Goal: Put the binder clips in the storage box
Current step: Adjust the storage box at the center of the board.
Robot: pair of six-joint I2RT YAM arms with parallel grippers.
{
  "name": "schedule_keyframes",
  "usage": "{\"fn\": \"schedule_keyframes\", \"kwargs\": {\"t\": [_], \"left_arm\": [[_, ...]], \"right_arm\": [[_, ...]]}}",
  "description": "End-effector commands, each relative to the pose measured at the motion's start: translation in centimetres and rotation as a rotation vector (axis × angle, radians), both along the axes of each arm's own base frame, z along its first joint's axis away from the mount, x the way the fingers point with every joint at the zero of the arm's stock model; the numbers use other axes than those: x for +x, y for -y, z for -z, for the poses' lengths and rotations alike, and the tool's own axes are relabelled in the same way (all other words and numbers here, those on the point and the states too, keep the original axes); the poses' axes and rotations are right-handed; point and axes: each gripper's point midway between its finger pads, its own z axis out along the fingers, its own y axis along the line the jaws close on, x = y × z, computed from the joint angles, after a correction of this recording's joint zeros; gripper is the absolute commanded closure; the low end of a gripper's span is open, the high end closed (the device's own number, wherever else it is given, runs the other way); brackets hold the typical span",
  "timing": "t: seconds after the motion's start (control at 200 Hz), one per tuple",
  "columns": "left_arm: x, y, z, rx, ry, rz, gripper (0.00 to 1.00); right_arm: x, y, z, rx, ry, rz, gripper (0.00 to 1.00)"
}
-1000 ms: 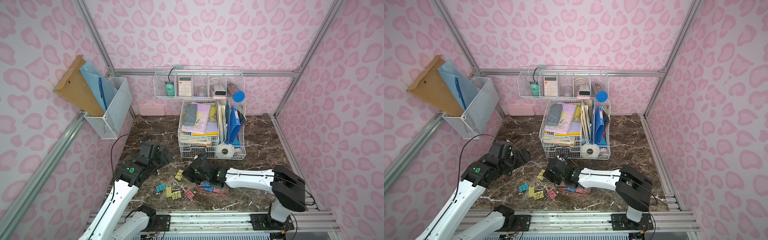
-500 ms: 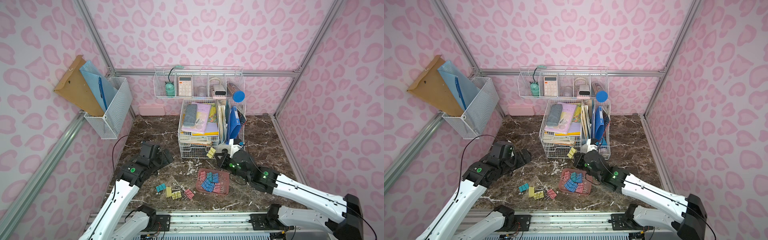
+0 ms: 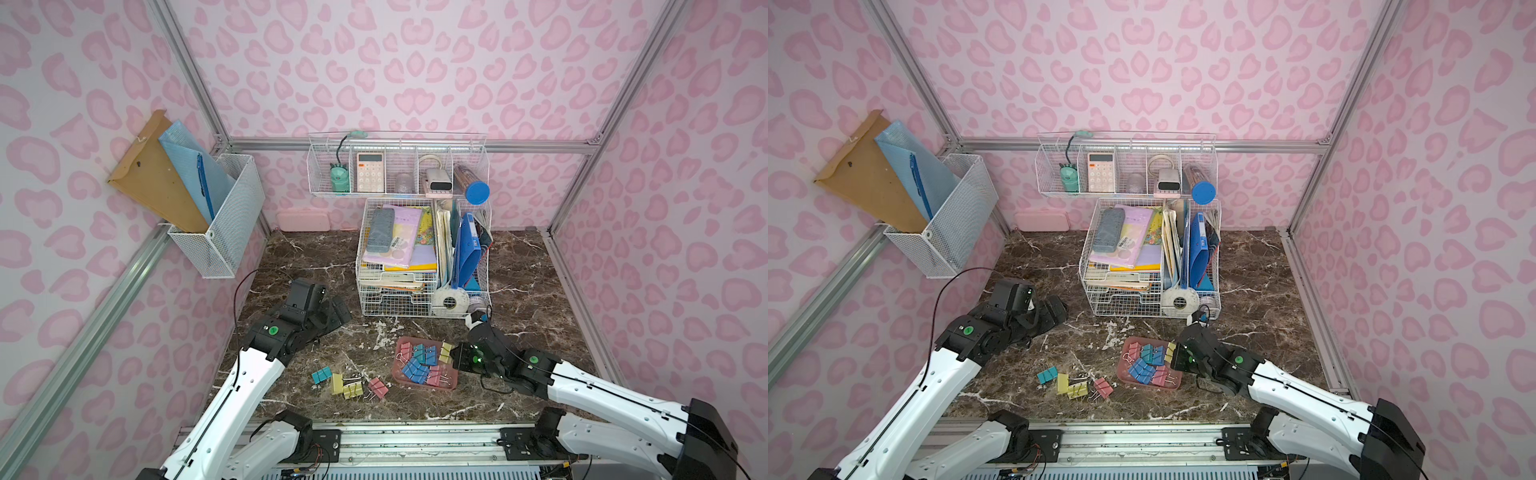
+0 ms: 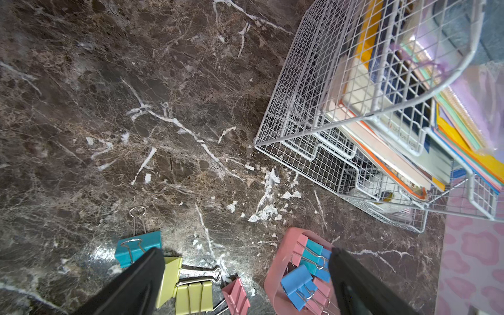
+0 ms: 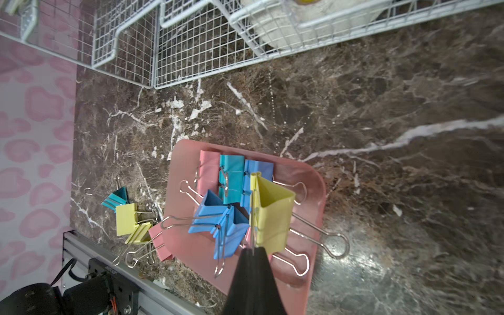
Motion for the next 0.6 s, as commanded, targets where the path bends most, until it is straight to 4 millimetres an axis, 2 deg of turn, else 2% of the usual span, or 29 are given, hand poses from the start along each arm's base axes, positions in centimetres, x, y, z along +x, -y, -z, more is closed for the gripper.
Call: {"fn": "schedule_keyframes", "kwargs": {"t": [0.0,0.165,0.36,0.49,0.595], "left_arm": [[0.2,0.2,-0.4,-0.01,0.011,0.002,0.01],[0.1,0.0,-0.4,0.001,0.013,0.004,0.01],[0.3,0.2,-0.1,-0.007,0.007,0.004,0.01],[0.4,0.3,-0.1,-0.015,0.003,0.005,0.01],[0.4,0.3,-0.1,-0.011,0.002,0.005,0.01]], "right_arm": [[0.6,0.7,0.1,-0.036,0.018,0.044,1.0],[0.5,2.4,0.3,-0.092,0.005,0.092,1.0],[0.4,3.4,-1.5,0.003,0.075,0.132,1.0],[0.1,5.4,-0.4,-0.053,0.049,0.16,1.0],[0.2,5.5,0.5,-0.101,0.019,0.128,1.0]]}}
